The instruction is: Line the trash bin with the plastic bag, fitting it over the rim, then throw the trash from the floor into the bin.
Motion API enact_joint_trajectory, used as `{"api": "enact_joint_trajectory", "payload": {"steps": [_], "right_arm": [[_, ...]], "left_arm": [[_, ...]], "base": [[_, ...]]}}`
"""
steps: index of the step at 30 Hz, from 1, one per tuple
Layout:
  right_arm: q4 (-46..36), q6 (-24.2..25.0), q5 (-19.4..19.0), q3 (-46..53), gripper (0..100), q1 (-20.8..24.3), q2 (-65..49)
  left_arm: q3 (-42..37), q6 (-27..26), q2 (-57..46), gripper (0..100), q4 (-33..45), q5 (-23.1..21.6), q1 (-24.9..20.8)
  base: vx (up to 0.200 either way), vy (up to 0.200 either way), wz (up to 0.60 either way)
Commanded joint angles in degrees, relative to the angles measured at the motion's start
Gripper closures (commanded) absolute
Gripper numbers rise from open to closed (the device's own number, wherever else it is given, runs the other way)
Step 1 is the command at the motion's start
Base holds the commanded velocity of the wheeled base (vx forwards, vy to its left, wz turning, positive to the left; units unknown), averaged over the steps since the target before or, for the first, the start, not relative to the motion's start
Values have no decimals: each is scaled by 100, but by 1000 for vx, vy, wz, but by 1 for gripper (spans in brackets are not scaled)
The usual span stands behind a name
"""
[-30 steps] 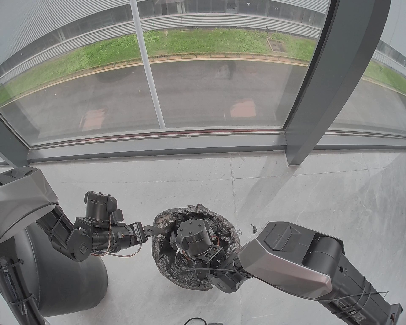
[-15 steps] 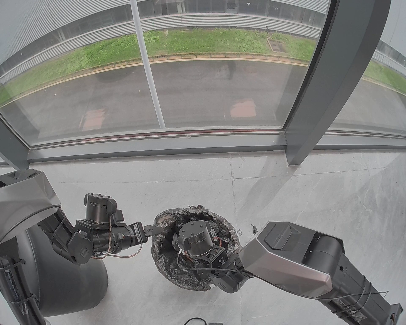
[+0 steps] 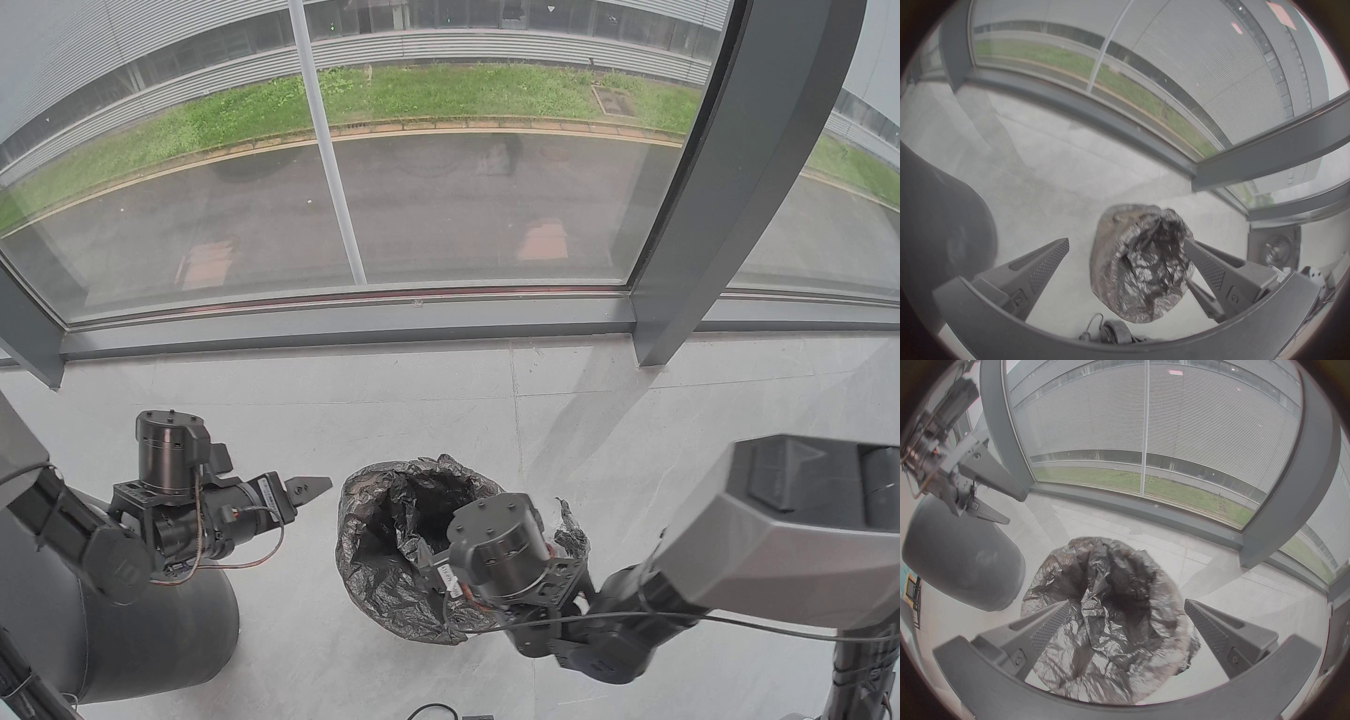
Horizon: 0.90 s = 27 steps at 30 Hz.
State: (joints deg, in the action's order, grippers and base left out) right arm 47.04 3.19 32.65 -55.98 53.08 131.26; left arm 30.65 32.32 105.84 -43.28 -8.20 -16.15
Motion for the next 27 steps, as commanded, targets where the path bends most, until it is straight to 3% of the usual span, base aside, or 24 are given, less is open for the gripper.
{"api": "enact_joint_trajectory", "payload": {"steps": [1, 3, 4, 5, 11, 13, 17, 20, 21, 23, 27], "right_arm": [[156, 199, 31, 1265, 0, -307, -2069], [226, 190, 31, 1362, 0, -360, -2517], [226, 190, 31, 1370, 0, -360, -2544], [218, 173, 31, 1414, 0, -377, -2904], [191, -3, 84, 1696, 0, -474, -3669], [244, -117, 154, 1924, 0, -509, -3923], [261, -126, 172, 2407, 0, -588, -4398], [261, -91, 154, 2557, 0, -606, -4583], [261, -91, 154, 2557, 0, -606, -4583], [261, -91, 172, 2698, 0, -658, -4600], [323, -73, 172, 2785, 0, -658, -4591]], "left_arm": [[-709, -252, -1962, 0, 39, 1524, -55], [-929, -560, -2428, 0, 39, 1998, -28], [-947, -586, -2463, 0, 39, 2025, -20], [-1254, -911, -3052, 0, 39, 2288, -28], [-2353, -1931, -4994, 0, 188, 2429, -2], [-2625, -2159, -5706, 0, 408, 2684, 104], [-2845, -2406, -7235, 0, 1480, 3158, 253], [-2766, -2502, -8334, 0, 2631, 3220, 271], [-2766, -2502, -8334, 0, 2631, 3220, 271], [-2643, -2669, -9301, 0, 3844, 3220, 385], [-2660, -2775, -9969, 0, 4486, 3132, 772]], "base": [[0, 0, 0], [0, 0, 0], [0, 0, 0], [0, 0, 0], [0, 0, 0], [0, 0, 0], [0, 0, 0], [0, 0, 0], [0, 0, 0], [0, 0, 0], [0, 0, 0]]}}
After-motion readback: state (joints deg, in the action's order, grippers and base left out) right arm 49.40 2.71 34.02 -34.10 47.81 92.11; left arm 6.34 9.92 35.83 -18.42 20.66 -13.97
